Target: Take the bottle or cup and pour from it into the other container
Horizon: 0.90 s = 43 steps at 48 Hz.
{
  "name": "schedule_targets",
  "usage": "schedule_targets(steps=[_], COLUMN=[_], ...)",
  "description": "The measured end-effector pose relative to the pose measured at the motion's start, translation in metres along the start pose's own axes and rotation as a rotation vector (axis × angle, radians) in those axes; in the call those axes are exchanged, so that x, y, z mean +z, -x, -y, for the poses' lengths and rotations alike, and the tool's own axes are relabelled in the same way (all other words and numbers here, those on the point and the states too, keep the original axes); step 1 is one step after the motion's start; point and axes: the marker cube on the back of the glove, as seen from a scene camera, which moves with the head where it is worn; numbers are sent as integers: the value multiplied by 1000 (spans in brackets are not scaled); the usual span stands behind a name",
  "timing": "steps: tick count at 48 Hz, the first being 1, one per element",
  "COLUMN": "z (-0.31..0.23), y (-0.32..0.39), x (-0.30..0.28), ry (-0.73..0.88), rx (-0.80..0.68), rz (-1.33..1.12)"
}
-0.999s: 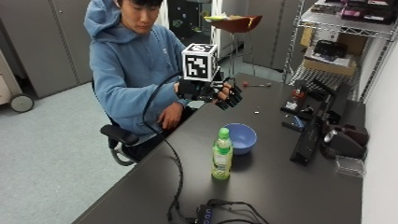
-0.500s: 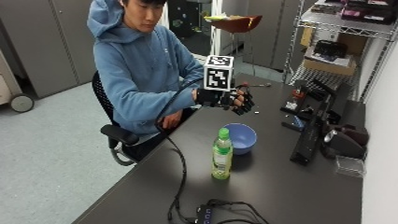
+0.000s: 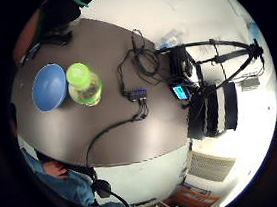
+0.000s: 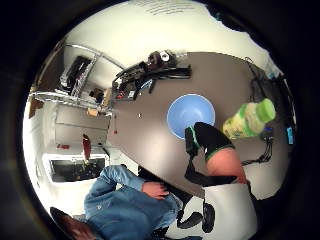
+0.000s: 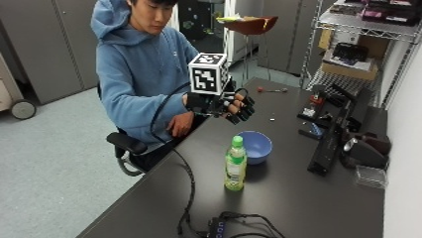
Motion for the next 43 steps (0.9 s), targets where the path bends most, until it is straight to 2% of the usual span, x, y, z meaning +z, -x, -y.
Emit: schedule_targets(steps=[17,22,33,43], z=[-35,-43,-59,-69], y=[-85,-109,-131,-147], x=[0,5,23,36], ry=[-127,-164,-247,-262], rx=[95,103,74,93], rz=[210,340,607,719])
